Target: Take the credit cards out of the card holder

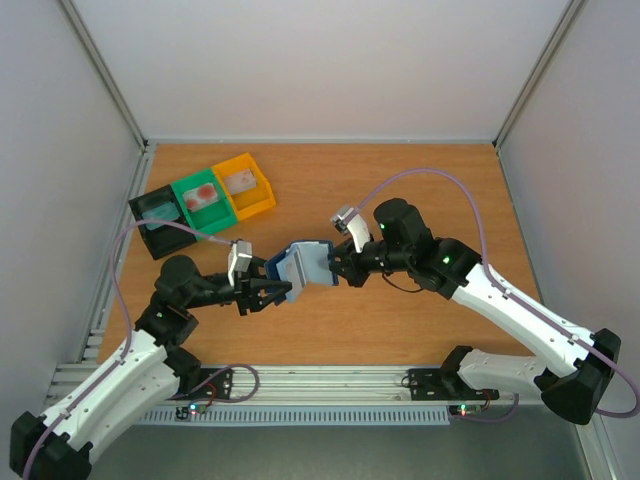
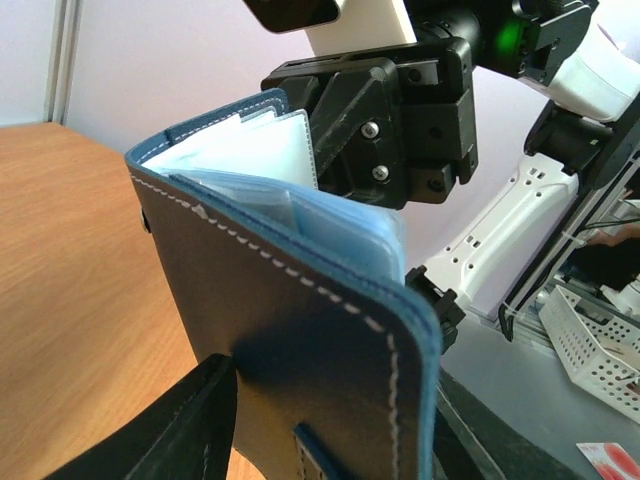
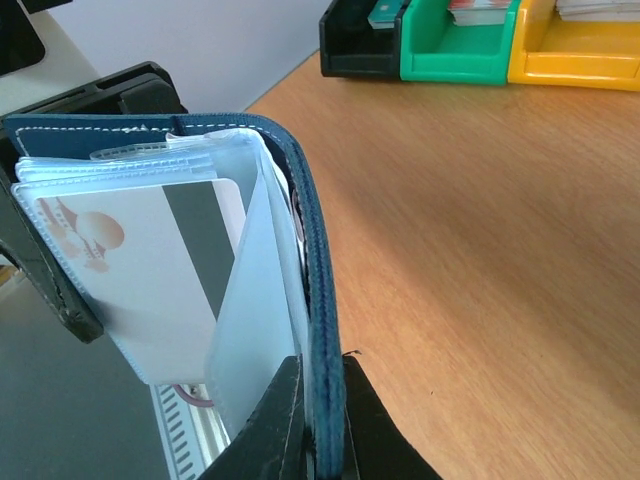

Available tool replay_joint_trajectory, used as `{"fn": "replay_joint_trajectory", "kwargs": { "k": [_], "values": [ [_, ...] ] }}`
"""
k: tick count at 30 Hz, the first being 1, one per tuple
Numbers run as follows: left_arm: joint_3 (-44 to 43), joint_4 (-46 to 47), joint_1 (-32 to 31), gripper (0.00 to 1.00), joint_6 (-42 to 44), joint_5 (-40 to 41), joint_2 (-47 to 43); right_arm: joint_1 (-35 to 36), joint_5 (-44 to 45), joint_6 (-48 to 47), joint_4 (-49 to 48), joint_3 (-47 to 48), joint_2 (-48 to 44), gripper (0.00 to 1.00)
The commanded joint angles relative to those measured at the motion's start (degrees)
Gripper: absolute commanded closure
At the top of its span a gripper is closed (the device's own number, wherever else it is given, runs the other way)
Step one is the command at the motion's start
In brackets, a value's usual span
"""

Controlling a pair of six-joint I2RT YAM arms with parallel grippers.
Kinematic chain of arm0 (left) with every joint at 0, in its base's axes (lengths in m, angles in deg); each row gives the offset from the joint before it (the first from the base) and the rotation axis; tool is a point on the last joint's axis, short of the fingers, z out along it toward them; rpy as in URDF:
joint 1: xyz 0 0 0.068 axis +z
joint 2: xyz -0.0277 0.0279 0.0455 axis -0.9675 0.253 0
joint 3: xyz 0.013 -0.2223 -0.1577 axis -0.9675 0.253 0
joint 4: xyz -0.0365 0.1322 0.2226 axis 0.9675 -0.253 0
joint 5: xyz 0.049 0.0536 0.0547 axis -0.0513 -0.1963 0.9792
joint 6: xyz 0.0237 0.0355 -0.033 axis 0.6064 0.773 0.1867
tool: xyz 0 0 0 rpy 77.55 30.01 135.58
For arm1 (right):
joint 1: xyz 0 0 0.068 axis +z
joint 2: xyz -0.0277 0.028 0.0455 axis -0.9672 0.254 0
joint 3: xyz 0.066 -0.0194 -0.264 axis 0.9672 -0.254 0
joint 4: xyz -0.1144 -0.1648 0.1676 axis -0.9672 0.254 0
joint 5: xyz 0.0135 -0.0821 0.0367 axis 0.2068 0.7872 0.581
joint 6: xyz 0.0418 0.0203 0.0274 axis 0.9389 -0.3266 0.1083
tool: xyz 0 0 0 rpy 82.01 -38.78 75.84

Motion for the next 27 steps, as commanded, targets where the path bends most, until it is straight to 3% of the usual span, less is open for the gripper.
{"fn": "replay_joint_trajectory", "kwargs": {
  "k": [1,16,22,27],
  "values": [
    [-2.09,4.20,-0.04,0.54,0.25,-2.16,-0.74,-0.27,-0.86,-1.65,0.80,1.27,-0.90,0.99],
    [-2.35,4.13,0.08,0.59,0.42,-3.14,-1.13,-1.25,-2.17,-3.09,2.52,1.16,-1.93,0.99],
    [-2.36,4.32,0.14,0.75,0.77,-3.24,-0.96,-1.24,-3.15,-3.19,2.53,1.37,-2.06,0.99],
    [-2.37,3.33,0.09,0.81,1.10,-1.98,-0.90,-1.29,-4.89,-3.39,3.09,1.82,-1.40,0.99]
  ]
}}
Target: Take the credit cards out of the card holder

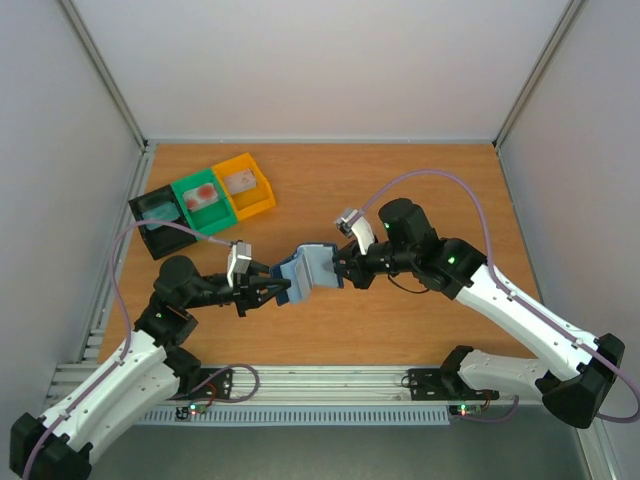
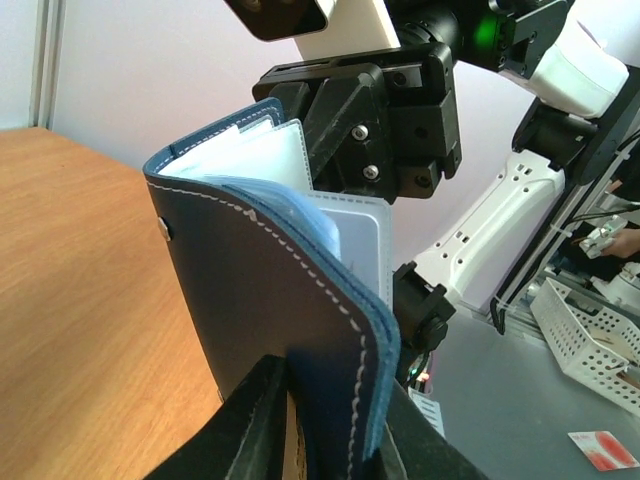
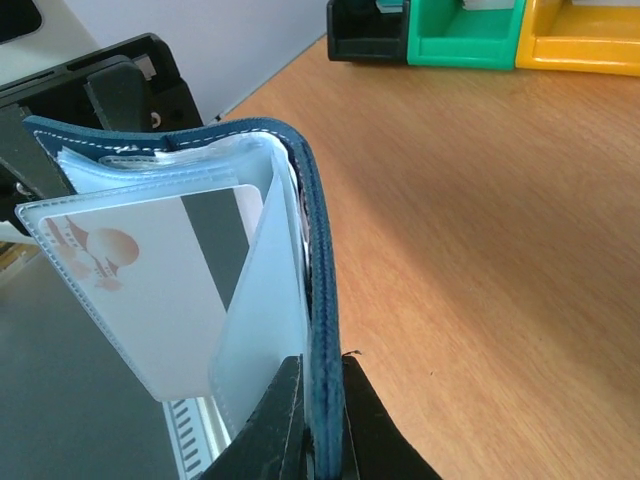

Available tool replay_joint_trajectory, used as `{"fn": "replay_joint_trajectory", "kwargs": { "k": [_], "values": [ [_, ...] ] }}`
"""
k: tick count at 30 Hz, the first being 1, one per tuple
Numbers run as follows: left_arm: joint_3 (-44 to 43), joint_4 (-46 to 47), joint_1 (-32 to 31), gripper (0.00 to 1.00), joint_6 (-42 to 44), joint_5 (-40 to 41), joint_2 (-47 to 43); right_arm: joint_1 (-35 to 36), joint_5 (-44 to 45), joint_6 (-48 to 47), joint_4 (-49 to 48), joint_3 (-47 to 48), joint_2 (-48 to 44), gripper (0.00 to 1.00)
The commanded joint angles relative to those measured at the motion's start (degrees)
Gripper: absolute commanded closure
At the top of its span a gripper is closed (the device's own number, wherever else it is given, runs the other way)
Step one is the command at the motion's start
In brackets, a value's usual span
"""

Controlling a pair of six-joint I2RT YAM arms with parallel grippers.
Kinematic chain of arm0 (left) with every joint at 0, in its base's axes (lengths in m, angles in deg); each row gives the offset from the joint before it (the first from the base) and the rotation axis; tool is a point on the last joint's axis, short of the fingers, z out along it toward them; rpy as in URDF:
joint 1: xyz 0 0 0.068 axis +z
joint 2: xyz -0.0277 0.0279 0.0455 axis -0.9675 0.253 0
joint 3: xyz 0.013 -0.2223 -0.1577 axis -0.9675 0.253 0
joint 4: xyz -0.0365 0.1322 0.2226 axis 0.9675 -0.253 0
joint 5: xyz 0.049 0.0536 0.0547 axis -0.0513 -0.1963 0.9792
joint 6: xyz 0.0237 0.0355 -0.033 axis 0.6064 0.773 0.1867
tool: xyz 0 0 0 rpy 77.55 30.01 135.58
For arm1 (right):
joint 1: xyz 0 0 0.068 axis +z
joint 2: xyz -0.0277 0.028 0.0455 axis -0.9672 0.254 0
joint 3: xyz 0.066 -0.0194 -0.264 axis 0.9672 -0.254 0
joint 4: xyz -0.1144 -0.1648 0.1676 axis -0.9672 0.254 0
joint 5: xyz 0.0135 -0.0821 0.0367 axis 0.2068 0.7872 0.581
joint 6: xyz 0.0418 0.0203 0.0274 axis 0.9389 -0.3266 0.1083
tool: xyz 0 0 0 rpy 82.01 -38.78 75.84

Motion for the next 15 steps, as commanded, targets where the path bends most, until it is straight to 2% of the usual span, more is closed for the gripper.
{"fn": "replay_joint_trajectory", "kwargs": {
  "k": [1,3,7,10,15],
  "values": [
    [-2.21,2.23,0.00,0.80,0.94,1.57,-0.39,-0.17,-3.66,-0.92,0.32,2.00,0.07,0.99],
    [-2.44,-1.35,0.02,0.75,1.66,6.60,-0.31,-0.10,-5.19,-0.38,-0.07,2.47,0.87,0.99],
    [-2.82,-7.96,0.02,0.73,4.41,15.61,0.00,0.60,-6.39,0.37,-1.15,3.09,2.58,0.99],
    [-2.59,-8.73,-0.06,0.68,4.86,15.62,0.04,1.54,-6.88,0.39,-2.21,3.19,3.54,0.99],
    [-1.58,-5.10,-0.06,0.60,2.79,11.15,0.14,2.11,-6.97,-0.19,-2.31,3.79,5.04,0.99]
  ]
}}
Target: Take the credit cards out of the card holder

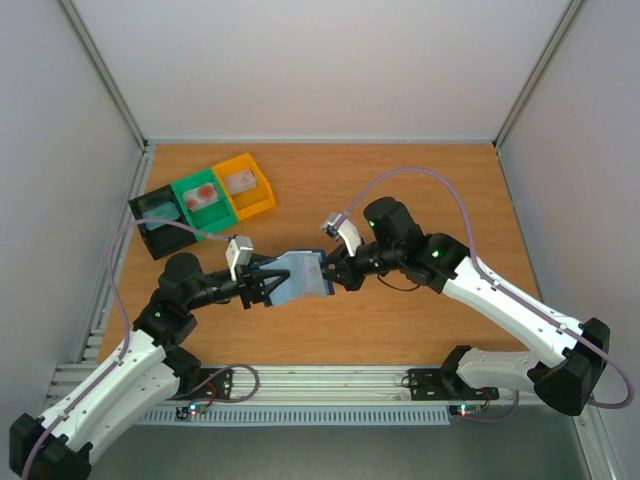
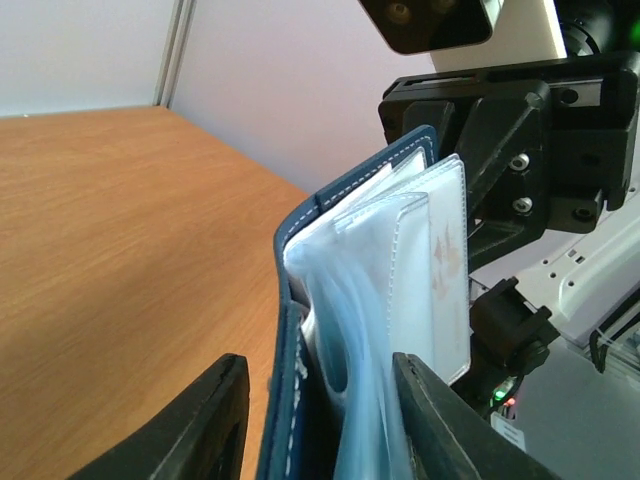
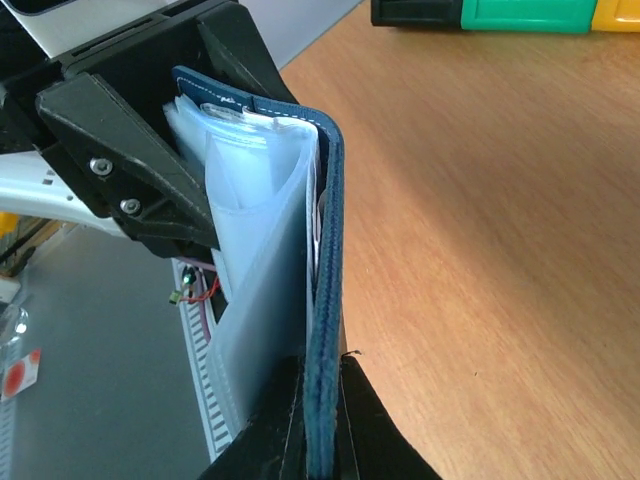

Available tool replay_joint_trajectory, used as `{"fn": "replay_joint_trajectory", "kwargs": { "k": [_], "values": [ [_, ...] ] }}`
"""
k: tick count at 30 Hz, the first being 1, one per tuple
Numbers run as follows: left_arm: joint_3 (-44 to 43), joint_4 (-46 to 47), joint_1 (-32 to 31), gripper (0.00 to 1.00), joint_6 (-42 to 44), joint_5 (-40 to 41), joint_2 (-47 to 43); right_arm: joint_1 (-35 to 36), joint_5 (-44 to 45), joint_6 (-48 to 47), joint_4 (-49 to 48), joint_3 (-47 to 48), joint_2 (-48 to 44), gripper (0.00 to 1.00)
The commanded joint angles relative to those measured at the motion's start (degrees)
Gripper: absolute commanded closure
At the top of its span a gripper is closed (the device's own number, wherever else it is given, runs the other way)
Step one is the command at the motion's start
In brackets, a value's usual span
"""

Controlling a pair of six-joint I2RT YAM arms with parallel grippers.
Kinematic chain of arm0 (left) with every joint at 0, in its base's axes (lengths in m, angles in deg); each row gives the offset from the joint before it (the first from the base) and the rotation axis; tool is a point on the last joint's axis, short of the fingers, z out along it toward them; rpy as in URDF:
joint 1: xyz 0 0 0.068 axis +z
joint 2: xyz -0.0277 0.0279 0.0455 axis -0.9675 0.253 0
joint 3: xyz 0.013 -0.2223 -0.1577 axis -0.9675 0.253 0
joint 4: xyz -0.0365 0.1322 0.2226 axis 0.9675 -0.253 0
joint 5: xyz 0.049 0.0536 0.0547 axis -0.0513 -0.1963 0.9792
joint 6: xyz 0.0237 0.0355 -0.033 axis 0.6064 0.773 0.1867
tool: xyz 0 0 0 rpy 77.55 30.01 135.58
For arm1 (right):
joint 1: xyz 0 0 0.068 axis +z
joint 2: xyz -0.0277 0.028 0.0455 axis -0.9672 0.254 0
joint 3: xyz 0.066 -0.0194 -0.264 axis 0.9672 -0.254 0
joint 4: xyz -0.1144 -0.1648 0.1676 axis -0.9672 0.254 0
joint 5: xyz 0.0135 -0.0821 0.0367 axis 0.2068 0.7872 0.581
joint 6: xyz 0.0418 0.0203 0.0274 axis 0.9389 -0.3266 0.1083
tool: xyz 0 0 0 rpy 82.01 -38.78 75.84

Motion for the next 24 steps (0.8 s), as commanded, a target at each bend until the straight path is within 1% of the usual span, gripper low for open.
{"fn": "replay_joint_trajectory", "kwargs": {
  "k": [1,9,14,19,20,21,22,24],
  "values": [
    [-0.41,3.10,-0.04,0.58,-0.62,-2.20,-0.07,0.65,-2.16,-0.26,-2.11,2.59,0.63,0.99],
    [-0.03,3.15,-0.04,0.40,-2.05,-4.46,-0.27,0.65,1.92,0.26,-1.68,3.72,0.66,0.99],
    [-0.03,2.81,-0.04,0.34,-2.70,-4.06,-0.32,0.65,3.49,0.81,-1.37,4.30,1.22,0.99],
    [-0.23,2.16,-0.04,0.31,-3.78,-3.05,-0.25,0.65,2.63,1.08,-1.26,4.69,2.39,0.99],
    [-0.28,1.99,0.00,0.33,-4.02,-2.69,-0.21,0.65,2.09,0.95,-1.17,4.62,2.51,0.99],
    [-0.29,1.86,-0.03,0.39,-4.35,-2.32,-0.13,0.65,1.33,0.78,-1.39,4.47,2.45,0.99],
    [-0.29,1.60,-0.04,0.49,-4.41,-2.04,-0.09,0.65,0.13,0.59,-1.67,4.20,2.32,0.99],
    [-0.33,1.11,-0.04,0.79,-4.30,-1.73,-0.15,0.65,-1.94,-0.12,-2.14,3.66,1.91,0.99]
  ]
}}
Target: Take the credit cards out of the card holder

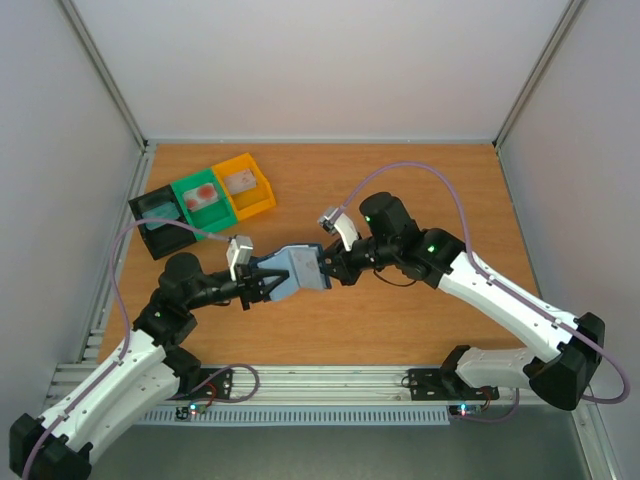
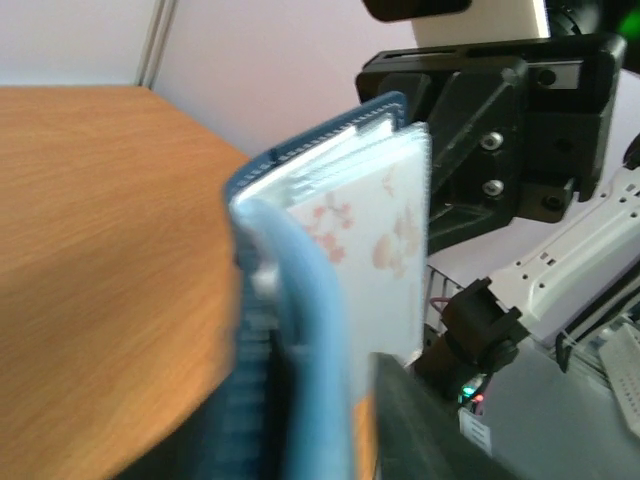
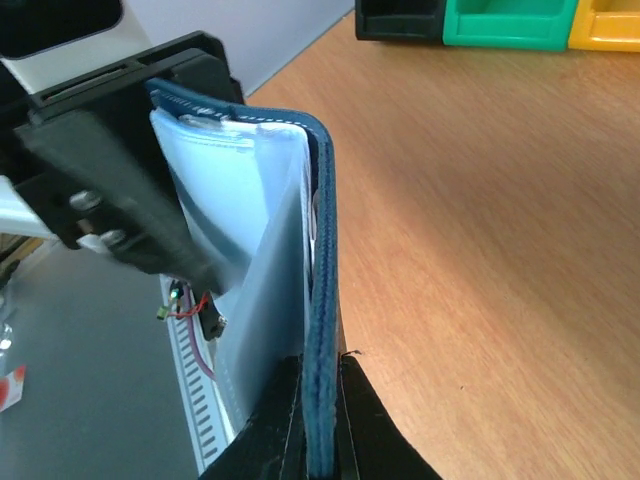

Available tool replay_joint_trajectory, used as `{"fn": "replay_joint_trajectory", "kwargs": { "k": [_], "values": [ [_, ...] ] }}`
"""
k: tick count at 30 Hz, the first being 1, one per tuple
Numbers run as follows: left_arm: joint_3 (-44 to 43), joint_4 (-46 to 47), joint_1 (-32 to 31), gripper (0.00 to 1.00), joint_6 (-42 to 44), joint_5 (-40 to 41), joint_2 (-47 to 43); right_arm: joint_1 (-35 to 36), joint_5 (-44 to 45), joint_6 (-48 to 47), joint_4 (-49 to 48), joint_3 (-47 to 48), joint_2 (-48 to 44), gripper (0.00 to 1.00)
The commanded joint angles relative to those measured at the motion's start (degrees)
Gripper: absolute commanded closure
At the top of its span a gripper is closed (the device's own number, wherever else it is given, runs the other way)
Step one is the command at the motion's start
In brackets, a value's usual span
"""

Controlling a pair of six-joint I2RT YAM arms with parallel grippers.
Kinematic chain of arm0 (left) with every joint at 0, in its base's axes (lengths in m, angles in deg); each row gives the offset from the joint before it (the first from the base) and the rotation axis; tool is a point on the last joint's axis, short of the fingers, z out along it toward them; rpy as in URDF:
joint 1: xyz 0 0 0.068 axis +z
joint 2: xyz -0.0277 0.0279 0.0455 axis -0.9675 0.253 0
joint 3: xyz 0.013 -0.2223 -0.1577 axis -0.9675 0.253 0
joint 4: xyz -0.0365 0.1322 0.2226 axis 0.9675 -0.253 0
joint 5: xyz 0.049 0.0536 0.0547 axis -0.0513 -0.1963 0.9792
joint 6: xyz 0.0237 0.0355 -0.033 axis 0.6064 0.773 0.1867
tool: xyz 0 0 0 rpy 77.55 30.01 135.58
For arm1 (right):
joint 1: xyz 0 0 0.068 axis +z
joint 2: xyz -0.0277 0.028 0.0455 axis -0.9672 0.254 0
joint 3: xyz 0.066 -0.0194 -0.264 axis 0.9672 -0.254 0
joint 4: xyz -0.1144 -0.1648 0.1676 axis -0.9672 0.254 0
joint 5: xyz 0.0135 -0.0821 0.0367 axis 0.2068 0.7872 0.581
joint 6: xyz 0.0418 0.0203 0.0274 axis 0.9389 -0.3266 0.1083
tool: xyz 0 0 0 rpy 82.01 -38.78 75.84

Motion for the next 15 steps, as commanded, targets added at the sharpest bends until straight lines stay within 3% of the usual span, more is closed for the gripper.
{"fn": "replay_joint_trajectory", "kwargs": {
  "k": [1,6,10,15],
  "values": [
    [-0.37,0.73,-0.04,0.97,-0.06,1.09,-0.31,0.37,-4.25,-0.85,-2.18,0.53,-1.03,0.98],
    [-1.59,-4.70,-0.04,1.00,0.29,5.48,-0.92,-5.15,-3.94,-0.14,-3.51,-4.57,-4.38,0.80],
    [-3.12,-13.62,0.05,1.00,2.38,13.61,-1.05,-9.55,-4.68,-0.86,-0.91,-6.51,-7.01,0.49],
    [-2.49,-11.48,0.03,1.00,3.05,10.04,-1.29,-9.52,-8.27,-1.22,-1.72,-6.48,-6.71,0.03]
  ]
}}
